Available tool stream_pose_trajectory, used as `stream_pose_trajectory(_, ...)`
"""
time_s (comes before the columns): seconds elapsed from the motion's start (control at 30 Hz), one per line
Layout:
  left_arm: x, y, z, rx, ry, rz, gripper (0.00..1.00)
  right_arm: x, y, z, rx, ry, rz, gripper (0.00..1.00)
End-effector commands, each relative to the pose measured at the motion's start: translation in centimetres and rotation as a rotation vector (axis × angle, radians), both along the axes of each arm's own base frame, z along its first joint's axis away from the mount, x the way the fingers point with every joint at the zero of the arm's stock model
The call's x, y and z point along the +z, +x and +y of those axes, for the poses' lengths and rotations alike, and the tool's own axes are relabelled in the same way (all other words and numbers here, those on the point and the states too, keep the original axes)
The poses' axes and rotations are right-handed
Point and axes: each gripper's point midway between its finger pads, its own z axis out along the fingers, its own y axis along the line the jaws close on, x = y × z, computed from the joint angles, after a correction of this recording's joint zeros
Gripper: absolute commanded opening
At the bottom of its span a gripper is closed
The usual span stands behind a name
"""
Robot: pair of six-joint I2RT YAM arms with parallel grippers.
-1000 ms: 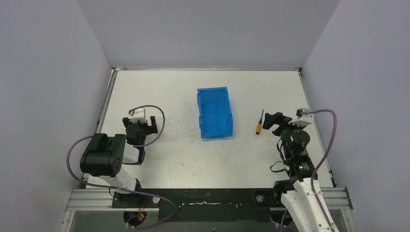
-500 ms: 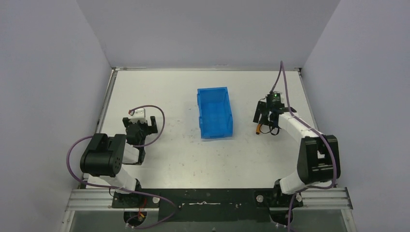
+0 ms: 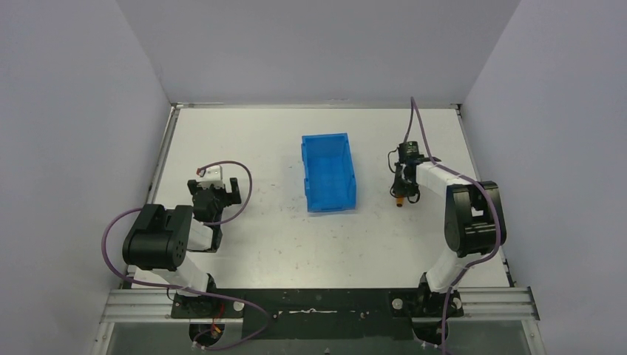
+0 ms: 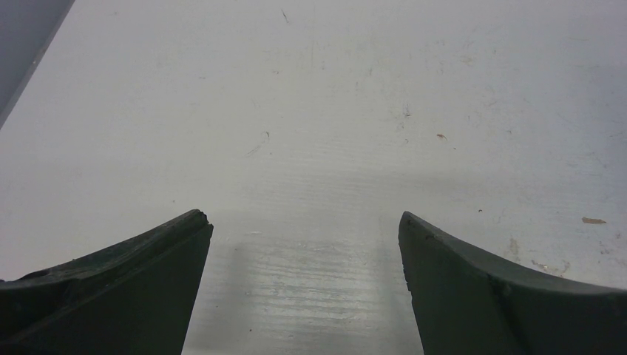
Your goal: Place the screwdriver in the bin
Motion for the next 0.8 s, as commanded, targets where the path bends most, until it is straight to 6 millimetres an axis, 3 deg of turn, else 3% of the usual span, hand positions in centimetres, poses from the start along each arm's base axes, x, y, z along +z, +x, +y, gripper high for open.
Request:
stream_pose_trajectory(0.0, 2.3, 1.2, 0.0, 0.002, -0.01, -0.085, 0.97, 4.5, 1.4, 0.1, 0.042, -0.044, -0.075, 0.0)
stream_pose_trajectory(0.17, 2.3, 1.2, 0.0, 0.003, -0.01, -0.085, 0.97, 14.4, 3.9, 2.9, 0.1, -0.08, -0.279, 0.0)
stream_pose_trajectory(0.3, 2.3, 1.2, 0.0, 0.003, -0.01, -0.084, 0.97, 23.3, 4.9, 9.7, 0.231, -0.021, -0.51, 0.0)
stream_pose_trajectory(0.4, 2.2, 1.2, 0.0, 0.003, -0.01, -0.083, 0.97, 26.3, 4.2, 15.7, 0.361, 0.019, -0.614, 0.0)
stream_pose_trajectory(0.47, 2.3, 1.2, 0.0, 0.003, -0.01, -0.085, 0.97, 26.1, 3.4, 19.7, 0.445, 0.036, -0.626, 0.0)
stream_pose_trajectory(0.53, 2.3, 1.2, 0.0, 0.003, -0.011, -0.085, 0.97, 24.5, 3.2, 22.0, 0.484, 0.049, -0.595, 0.0)
stream_pose_trajectory(0.63, 2.3, 1.2, 0.0, 0.003, -0.01, -0.085, 0.97, 20.4, 3.1, 23.8, 0.511, 0.04, -0.495, 0.0)
stream_pose_trajectory(0.77, 2.3, 1.2, 0.0, 0.003, -0.01, -0.084, 0.97, 15.1, 2.7, 24.8, 0.517, 0.021, -0.386, 0.0)
